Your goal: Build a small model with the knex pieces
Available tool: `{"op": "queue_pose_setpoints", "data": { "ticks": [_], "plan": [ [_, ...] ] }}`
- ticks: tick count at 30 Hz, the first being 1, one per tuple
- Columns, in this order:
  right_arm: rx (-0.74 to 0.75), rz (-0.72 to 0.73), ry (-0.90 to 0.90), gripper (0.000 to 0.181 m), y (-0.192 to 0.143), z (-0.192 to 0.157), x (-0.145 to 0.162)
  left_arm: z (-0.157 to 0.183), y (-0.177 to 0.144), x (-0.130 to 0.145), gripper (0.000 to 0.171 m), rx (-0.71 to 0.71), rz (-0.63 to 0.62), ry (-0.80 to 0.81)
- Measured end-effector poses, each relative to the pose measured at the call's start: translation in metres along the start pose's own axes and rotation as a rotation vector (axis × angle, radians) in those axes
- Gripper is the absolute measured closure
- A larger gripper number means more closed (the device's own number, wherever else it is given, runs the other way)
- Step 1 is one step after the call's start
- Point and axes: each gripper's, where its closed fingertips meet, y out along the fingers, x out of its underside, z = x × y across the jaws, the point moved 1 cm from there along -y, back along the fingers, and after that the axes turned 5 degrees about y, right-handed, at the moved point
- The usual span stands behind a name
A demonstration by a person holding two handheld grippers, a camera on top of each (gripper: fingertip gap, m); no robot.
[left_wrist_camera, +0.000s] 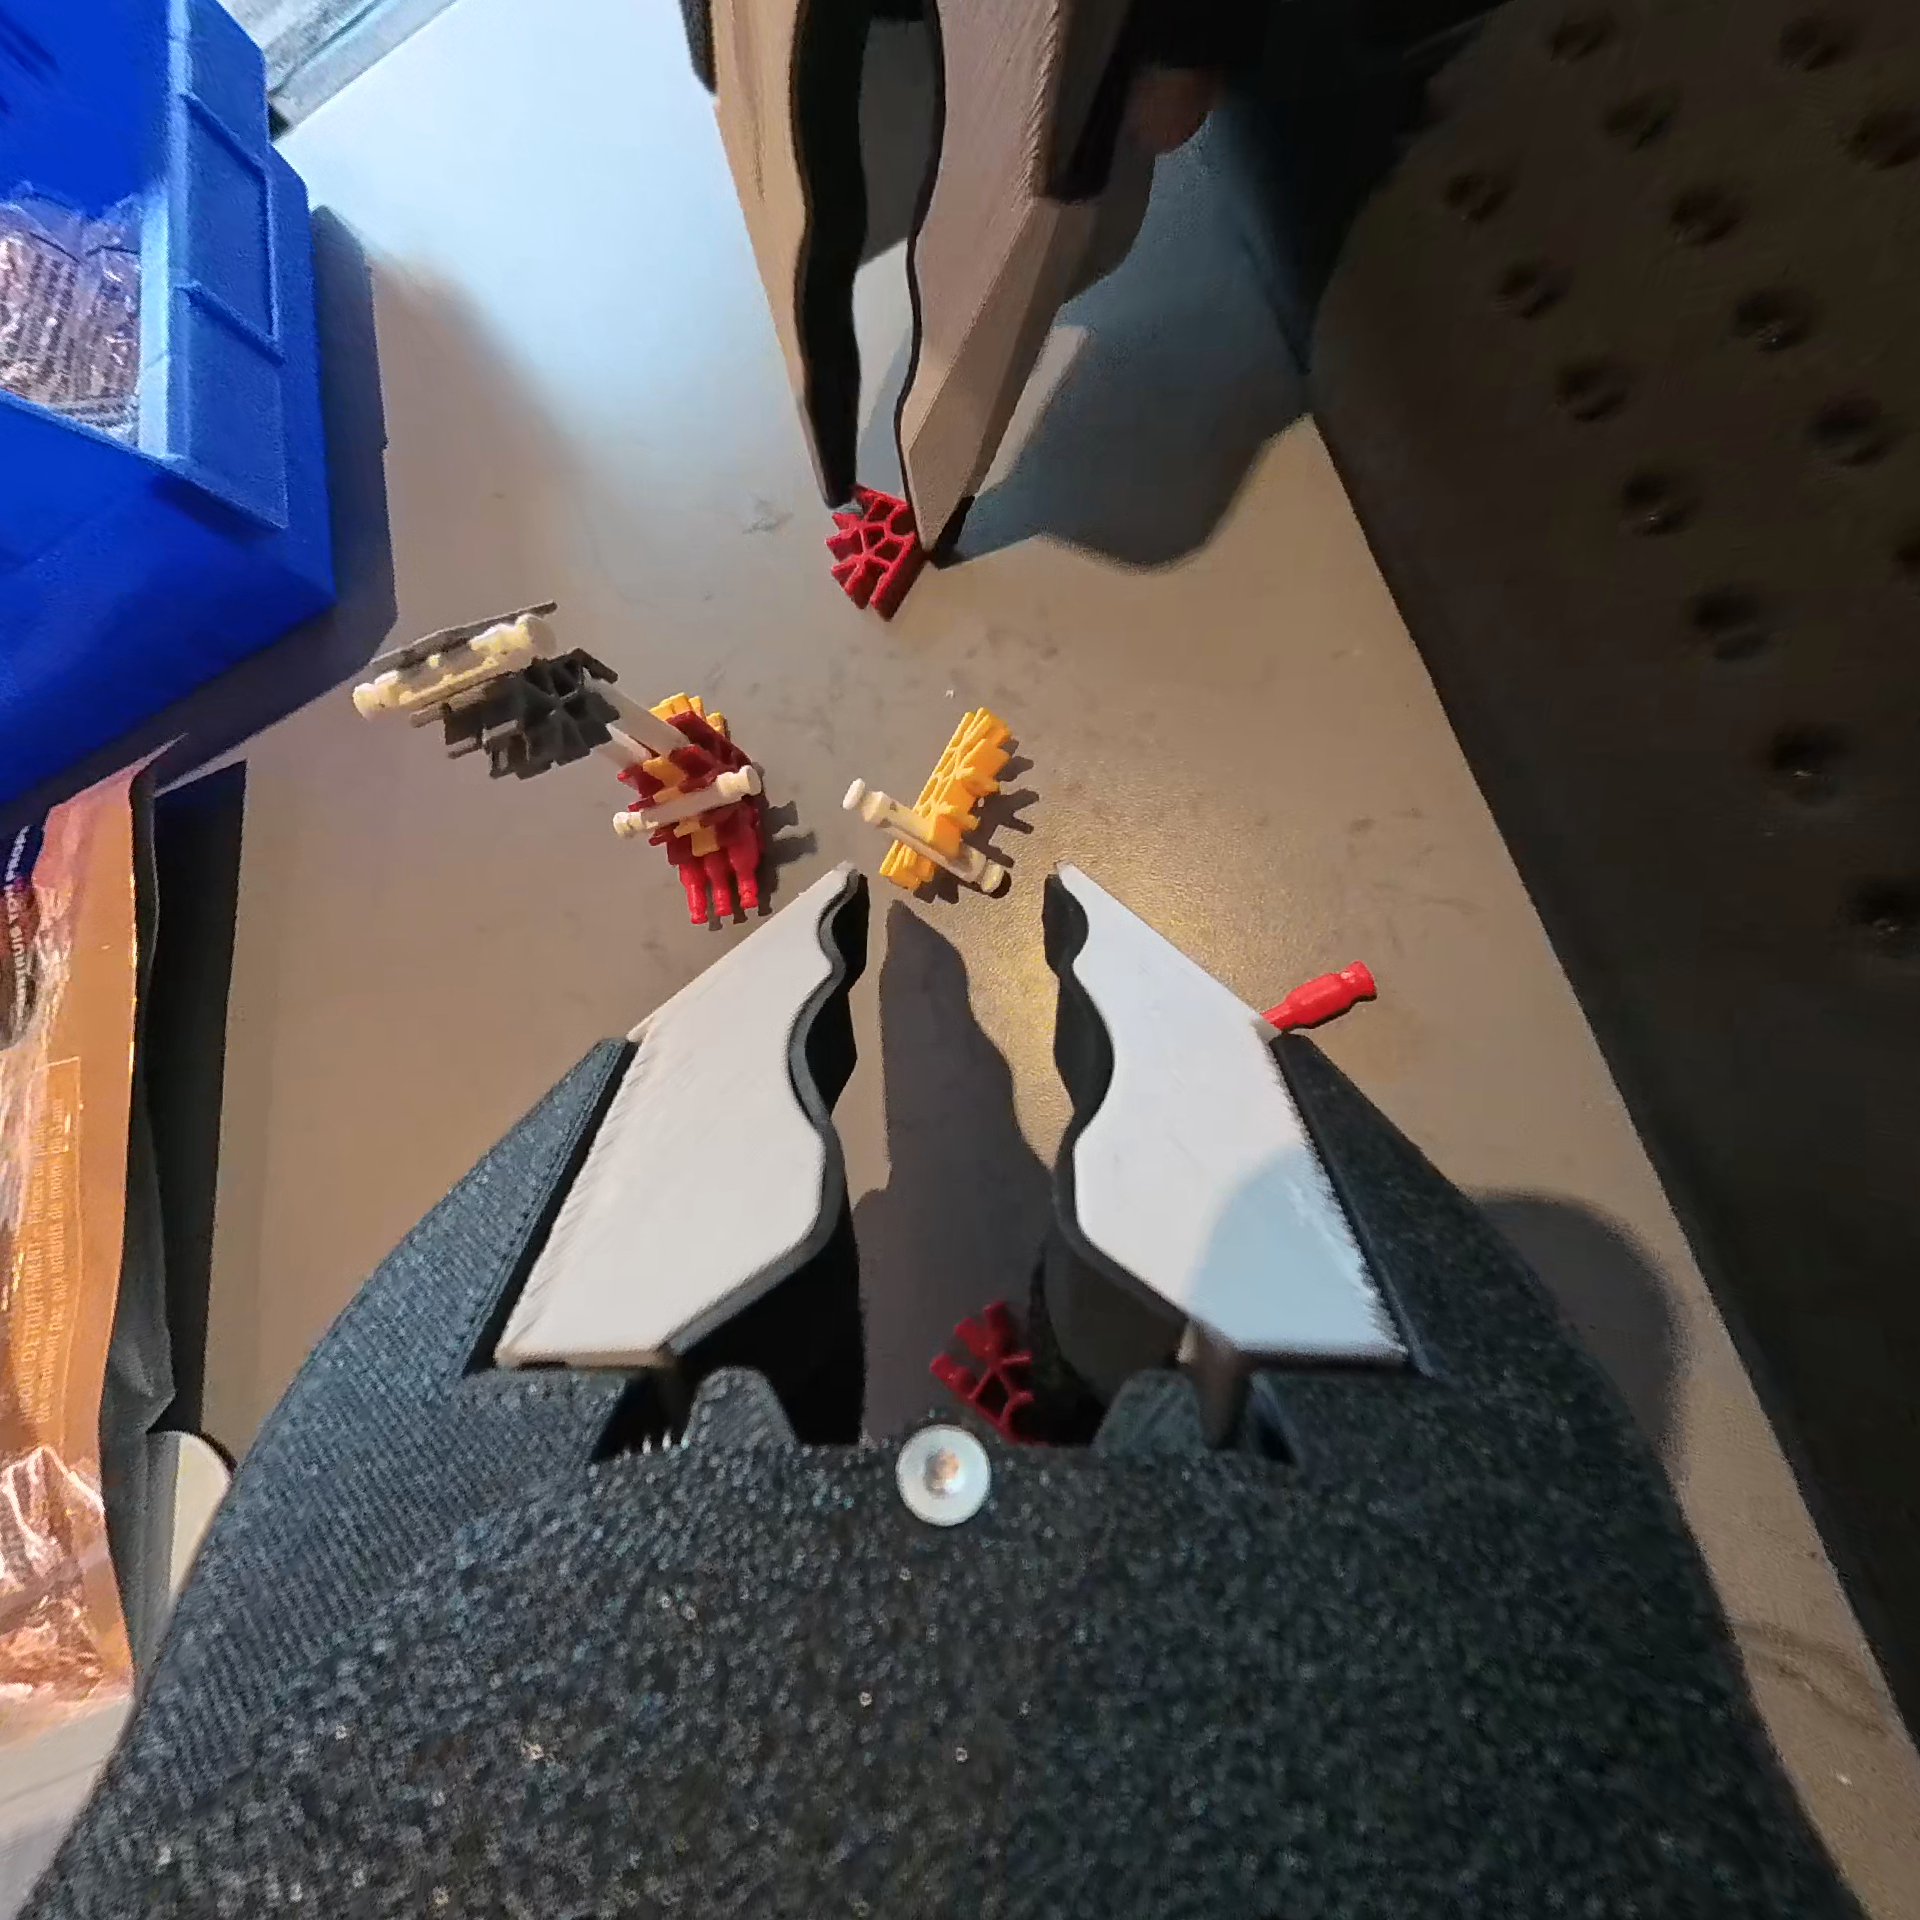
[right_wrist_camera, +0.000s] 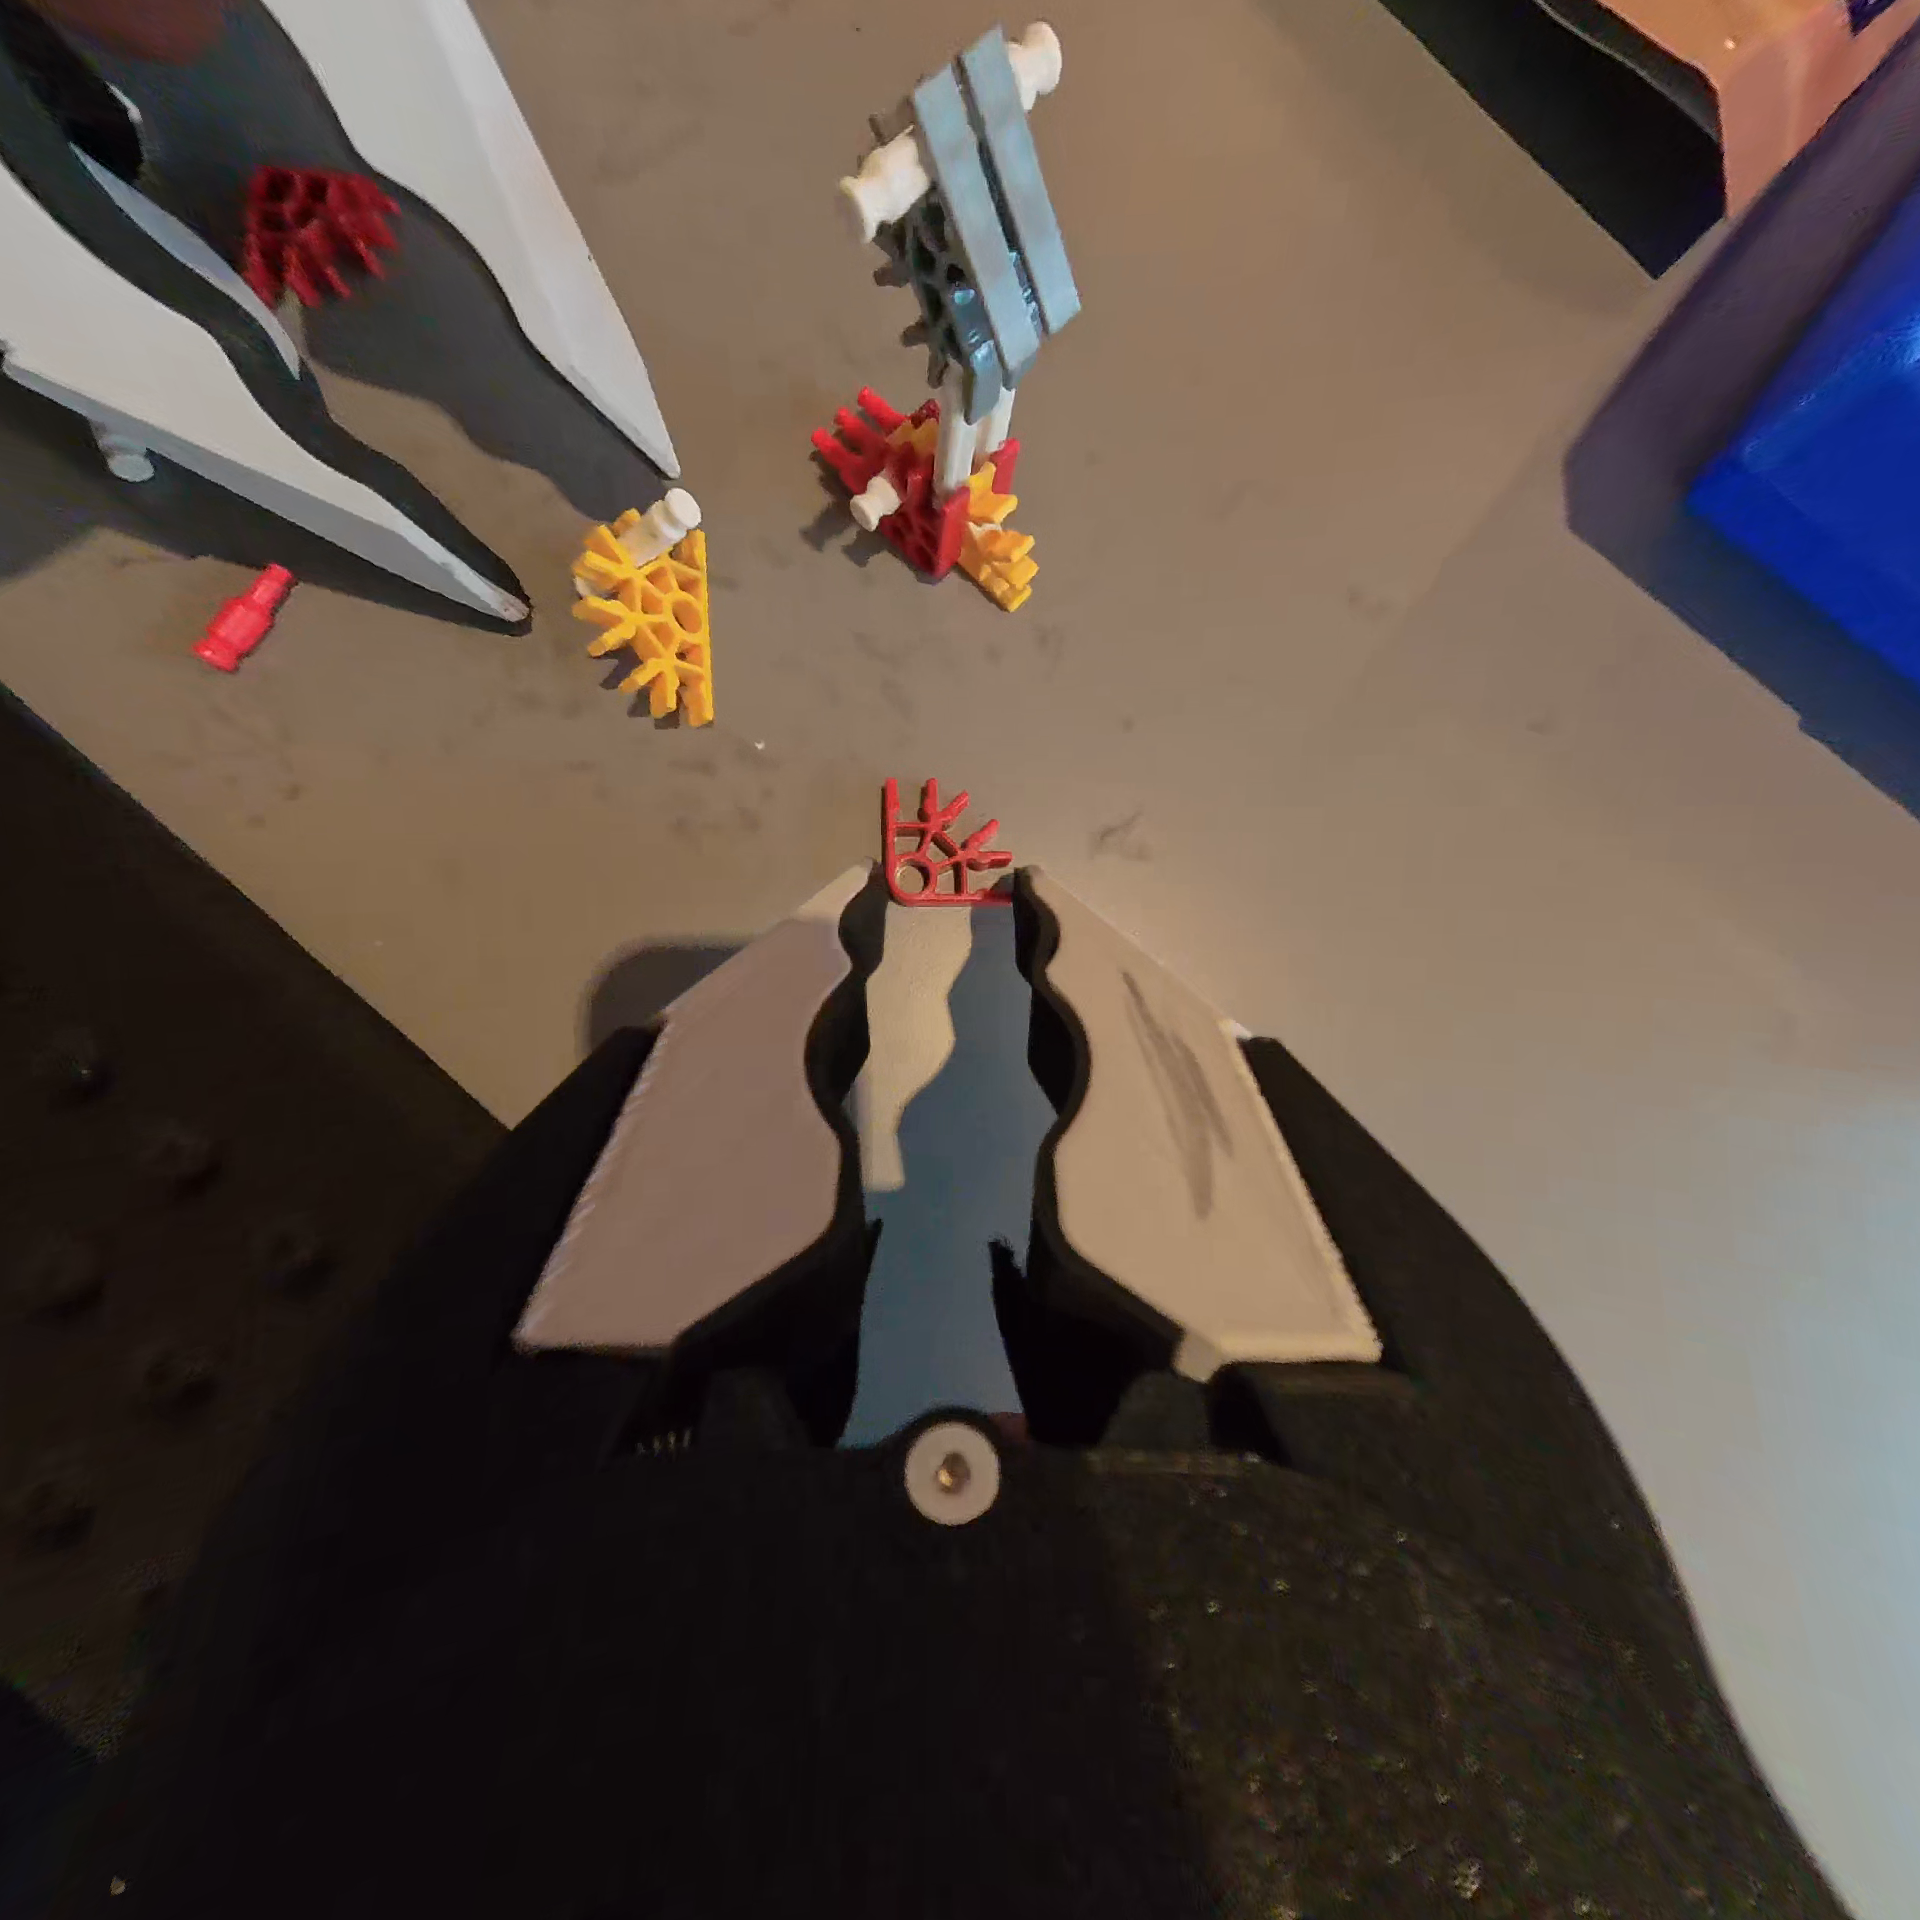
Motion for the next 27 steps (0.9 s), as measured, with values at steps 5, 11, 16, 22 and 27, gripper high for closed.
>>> {"op": "queue_pose_setpoints", "data": {
  "ticks": [5,11,16,22,27],
  "plan": [
    [-0.087,-0.015,-0.211,0.157,0.002,-0.001,-0.004,0.001,0.000,0.000,0.139,0.001,-0.001,0.009],
    [-0.214,-0.022,-0.409,0.158,0.005,-0.004,-0.009,-0.001,-0.001,0.001,0.138,-0.006,-0.003,0.000],
    [-0.371,0.045,-0.425,0.158,0.004,-0.029,-0.018,-0.003,-0.001,0.001,0.144,-0.008,0.016,-0.032],
    [-0.485,0.102,-0.407,0.158,0.005,-0.040,-0.034,-0.001,0.003,0.000,0.148,-0.005,0.018,-0.026],
    [-0.550,0.075,-0.408,0.157,0.010,-0.047,-0.035,-0.001,0.005,-0.001,0.151,-0.006,0.019,-0.016]
  ]
}}
